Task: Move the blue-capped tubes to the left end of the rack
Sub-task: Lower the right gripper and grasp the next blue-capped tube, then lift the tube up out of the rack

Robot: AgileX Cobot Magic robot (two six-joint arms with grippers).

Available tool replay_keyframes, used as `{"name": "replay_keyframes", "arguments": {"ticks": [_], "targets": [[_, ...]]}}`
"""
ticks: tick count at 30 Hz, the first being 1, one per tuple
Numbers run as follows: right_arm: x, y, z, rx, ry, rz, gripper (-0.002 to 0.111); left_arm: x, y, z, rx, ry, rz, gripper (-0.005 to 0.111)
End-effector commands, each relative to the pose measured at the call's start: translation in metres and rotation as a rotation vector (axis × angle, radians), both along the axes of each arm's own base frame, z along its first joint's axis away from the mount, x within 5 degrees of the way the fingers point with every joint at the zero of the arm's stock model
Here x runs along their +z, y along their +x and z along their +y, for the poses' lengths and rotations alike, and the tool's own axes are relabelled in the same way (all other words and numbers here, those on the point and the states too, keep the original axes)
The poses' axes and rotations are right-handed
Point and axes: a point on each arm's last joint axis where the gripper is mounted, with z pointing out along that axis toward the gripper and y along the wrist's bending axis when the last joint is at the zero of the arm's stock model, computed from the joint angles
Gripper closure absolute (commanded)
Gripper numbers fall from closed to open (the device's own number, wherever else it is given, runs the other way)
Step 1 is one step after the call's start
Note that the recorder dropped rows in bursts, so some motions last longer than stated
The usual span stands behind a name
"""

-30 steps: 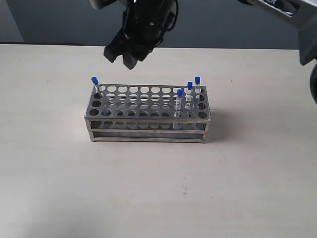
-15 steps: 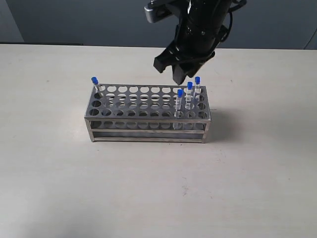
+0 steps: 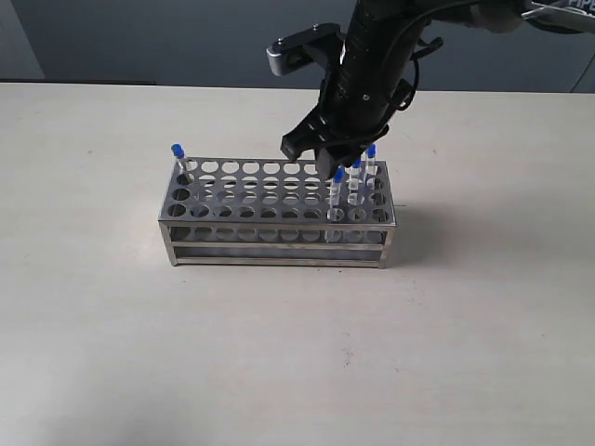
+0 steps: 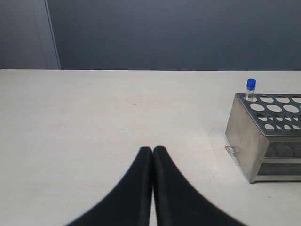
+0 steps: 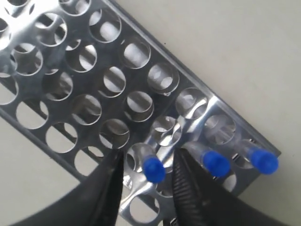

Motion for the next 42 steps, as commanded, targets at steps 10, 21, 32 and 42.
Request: {"name": "replay_keyframes", "arguments": {"ticks": [10, 21, 32, 42], "targets": [[-0.027, 0.012, 0.001, 0.002, -0.043, -0.016, 0.093, 0.002, 0.0, -0.001, -0.009, -0.004, -0.012, 0.106], [0.013, 0.002, -0.004, 0.001, 0.009, -0.074, 0.108, 0.002, 0.0, -0.001, -0.009, -0.004, -0.012, 0.106], [0.073, -0.015, -0.017, -0.004, 0.11, -0.183, 0.108, 0.002, 0.0, -0.001, -0.01, 0.0, -0.015, 0.106], [0.092, -0.029, 0.014, 0.163, 0.247, -0.226, 0.109, 0.002, 0.0, -0.001, -0.009, 0.001, -0.013, 0.106]]}}
